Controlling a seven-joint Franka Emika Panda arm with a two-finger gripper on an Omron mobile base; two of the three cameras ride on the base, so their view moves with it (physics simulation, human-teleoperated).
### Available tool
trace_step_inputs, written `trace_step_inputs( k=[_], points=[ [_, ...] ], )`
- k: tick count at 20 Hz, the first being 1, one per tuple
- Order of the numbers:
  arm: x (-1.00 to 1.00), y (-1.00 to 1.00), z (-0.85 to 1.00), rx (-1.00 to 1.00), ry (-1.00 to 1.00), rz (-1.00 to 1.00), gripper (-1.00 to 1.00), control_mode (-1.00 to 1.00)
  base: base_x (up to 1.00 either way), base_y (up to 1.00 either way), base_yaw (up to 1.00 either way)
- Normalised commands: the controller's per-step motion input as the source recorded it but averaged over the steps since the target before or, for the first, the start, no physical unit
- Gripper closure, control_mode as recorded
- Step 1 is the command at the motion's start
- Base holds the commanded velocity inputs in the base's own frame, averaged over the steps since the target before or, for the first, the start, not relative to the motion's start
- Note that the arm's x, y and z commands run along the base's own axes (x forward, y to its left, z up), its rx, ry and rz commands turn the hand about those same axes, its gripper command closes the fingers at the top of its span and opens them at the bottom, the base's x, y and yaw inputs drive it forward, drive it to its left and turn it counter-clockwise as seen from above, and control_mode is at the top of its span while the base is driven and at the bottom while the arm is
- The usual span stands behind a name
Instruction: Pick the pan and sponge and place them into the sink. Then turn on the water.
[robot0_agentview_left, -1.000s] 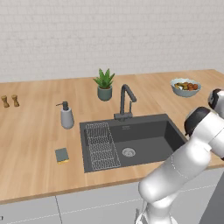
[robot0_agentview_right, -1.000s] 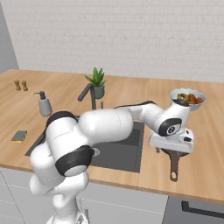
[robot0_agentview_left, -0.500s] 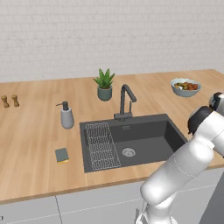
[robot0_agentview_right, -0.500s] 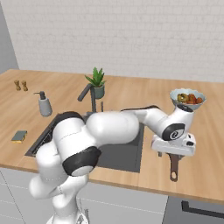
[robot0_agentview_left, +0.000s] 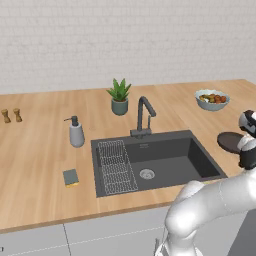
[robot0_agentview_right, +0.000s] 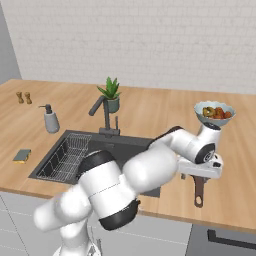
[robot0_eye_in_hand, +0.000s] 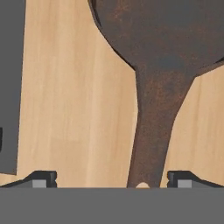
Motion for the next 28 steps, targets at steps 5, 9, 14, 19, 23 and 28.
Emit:
trace_step_inputs(
  k=[5,9,14,19,23,28],
  points=[
    [0.15,-0.09,-0.22,0.01,0.00,0.00,-1.00,-1.00,0.00,0.00,0.00],
    [0.15,-0.14,-0.24,0.01,0.00,0.00,-1.00,-1.00,0.00,0.00,0.00],
    [0.17,-0.22,-0.26,0.02,0.00,0.00,-1.00,-1.00,0.00,0.00,0.00],
    [0.23,-0.16,-0.25,0.01,0.00,0.00,-1.00,-1.00,0.00,0.00,0.00],
    [0.25,-0.04,-0.35,0.00,0.00,0.00,-1.00,-1.00,0.00,0.00,0.00],
    [0.21,-0.01,-0.48,0.00,0.00,0.00,-1.00,-1.00,0.00,0.00,0.00]
  ],
)
